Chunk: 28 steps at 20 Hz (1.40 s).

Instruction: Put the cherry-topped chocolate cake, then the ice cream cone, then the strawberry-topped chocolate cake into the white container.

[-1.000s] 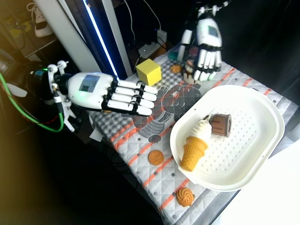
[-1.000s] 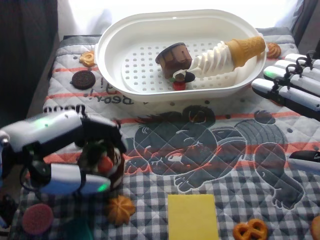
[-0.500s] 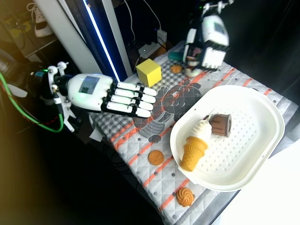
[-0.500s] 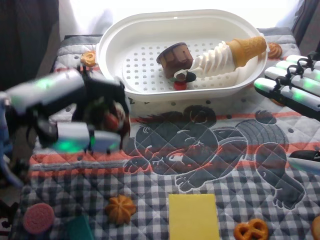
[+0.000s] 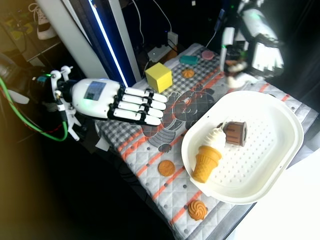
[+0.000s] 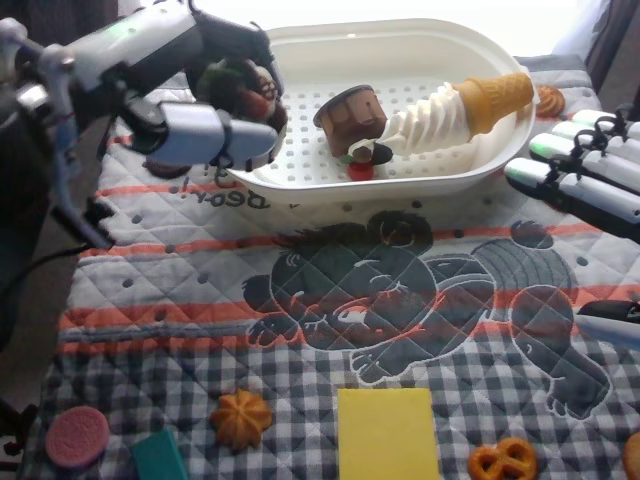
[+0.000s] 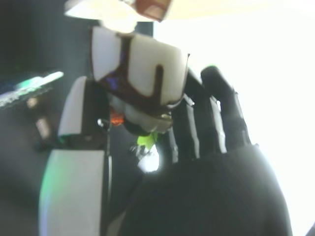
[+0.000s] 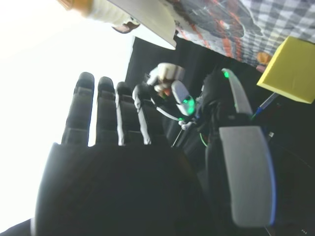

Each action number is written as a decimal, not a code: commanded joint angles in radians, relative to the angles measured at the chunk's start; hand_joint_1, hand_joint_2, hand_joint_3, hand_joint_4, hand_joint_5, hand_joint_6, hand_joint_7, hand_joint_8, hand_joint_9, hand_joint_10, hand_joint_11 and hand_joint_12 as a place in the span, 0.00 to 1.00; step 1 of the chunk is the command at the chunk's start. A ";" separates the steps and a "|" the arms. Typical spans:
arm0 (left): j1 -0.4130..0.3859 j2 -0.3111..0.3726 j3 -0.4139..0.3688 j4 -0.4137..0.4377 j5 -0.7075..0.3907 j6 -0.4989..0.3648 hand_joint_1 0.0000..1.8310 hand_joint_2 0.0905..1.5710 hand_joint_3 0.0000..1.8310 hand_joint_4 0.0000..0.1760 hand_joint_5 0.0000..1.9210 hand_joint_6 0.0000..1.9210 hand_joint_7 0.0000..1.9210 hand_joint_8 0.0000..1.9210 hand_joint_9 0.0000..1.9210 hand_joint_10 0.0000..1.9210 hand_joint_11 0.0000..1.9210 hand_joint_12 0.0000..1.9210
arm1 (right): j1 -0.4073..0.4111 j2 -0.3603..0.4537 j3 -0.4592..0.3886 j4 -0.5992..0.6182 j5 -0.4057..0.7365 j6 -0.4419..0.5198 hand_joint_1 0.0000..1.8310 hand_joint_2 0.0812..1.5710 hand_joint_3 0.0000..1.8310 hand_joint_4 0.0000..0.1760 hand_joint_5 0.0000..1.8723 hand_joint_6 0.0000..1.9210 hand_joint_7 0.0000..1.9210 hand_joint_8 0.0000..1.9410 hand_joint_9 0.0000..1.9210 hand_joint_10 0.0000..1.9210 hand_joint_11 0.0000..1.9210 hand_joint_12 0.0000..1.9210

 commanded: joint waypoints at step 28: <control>0.303 0.202 -0.206 -0.001 -0.643 -0.253 0.25 0.79 0.00 1.00 0.00 0.00 0.00 0.00 0.01 0.00 0.00 0.09 | -0.022 0.025 -0.005 0.029 0.251 0.027 0.30 0.77 0.00 0.00 0.00 0.00 0.00 0.00 0.01 0.03 0.00 0.34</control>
